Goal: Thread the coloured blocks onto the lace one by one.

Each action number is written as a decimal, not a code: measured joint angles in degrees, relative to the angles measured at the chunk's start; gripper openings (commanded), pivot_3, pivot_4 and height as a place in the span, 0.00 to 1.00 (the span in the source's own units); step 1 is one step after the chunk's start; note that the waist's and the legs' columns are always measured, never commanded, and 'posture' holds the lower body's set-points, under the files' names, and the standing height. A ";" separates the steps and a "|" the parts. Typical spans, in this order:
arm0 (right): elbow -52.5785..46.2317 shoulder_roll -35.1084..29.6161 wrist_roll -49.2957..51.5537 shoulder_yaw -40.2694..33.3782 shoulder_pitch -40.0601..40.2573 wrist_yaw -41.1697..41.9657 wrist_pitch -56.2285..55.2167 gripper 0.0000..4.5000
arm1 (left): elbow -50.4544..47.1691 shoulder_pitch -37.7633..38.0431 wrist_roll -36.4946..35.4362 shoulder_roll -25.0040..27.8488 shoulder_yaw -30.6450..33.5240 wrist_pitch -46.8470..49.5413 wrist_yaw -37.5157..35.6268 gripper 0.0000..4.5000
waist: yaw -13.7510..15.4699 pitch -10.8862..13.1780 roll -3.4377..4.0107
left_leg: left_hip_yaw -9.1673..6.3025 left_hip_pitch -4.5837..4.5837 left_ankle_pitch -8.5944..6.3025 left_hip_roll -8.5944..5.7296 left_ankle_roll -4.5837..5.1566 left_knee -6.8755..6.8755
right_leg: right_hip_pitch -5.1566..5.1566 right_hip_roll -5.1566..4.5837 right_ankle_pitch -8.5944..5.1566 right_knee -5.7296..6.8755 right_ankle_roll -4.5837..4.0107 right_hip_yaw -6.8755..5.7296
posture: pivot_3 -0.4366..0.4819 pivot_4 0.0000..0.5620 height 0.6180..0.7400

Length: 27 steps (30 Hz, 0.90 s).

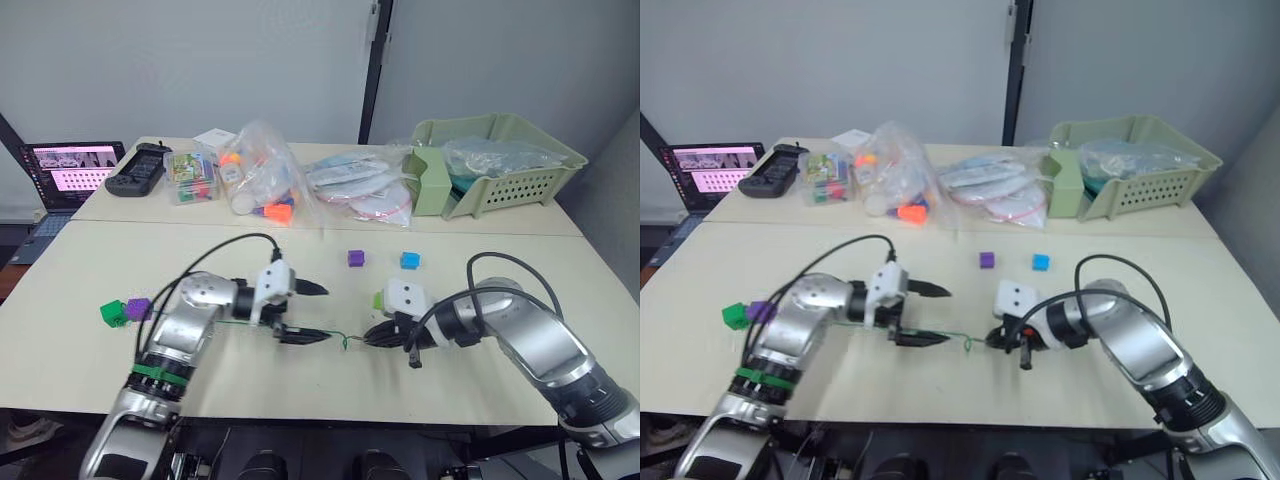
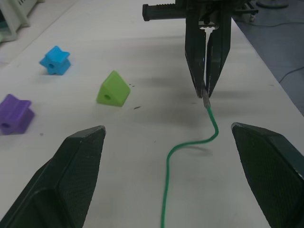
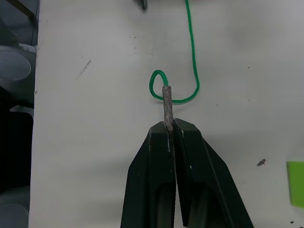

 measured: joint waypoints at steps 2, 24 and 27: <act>-0.66 0.03 -0.01 0.00 0.01 -0.50 1.15 0.00 | -0.50 1.01 0.57 -1.10 -1.49 0.51 1.52 0.99 | -0.01 0.00 0.00 | 0.00 0.00 0.00 0.00 0.00 -0.01 | -0.02 0.00 0.00 0.02 0.00 0.01 | 0.48 0.27 0.94; -2.86 -0.28 -0.01 0.86 0.04 -2.88 5.33 0.00 | -4.99 3.21 1.30 -3.74 -7.85 3.64 6.14 0.38 | 0.09 0.00 0.00 | 0.00 0.00 0.00 -0.02 0.00 0.00 | 0.00 0.00 0.00 -0.03 0.00 0.02 | 0.48 0.27 0.94; -2.86 -0.36 -0.01 0.86 0.04 -2.89 5.32 0.00 | -4.99 3.21 1.30 -3.70 -7.86 3.64 6.12 0.38 | 0.09 0.00 0.00 | 0.00 0.00 0.00 -0.02 0.00 0.00 | 0.00 0.00 0.00 -0.03 0.00 0.02 | 0.48 0.27 0.94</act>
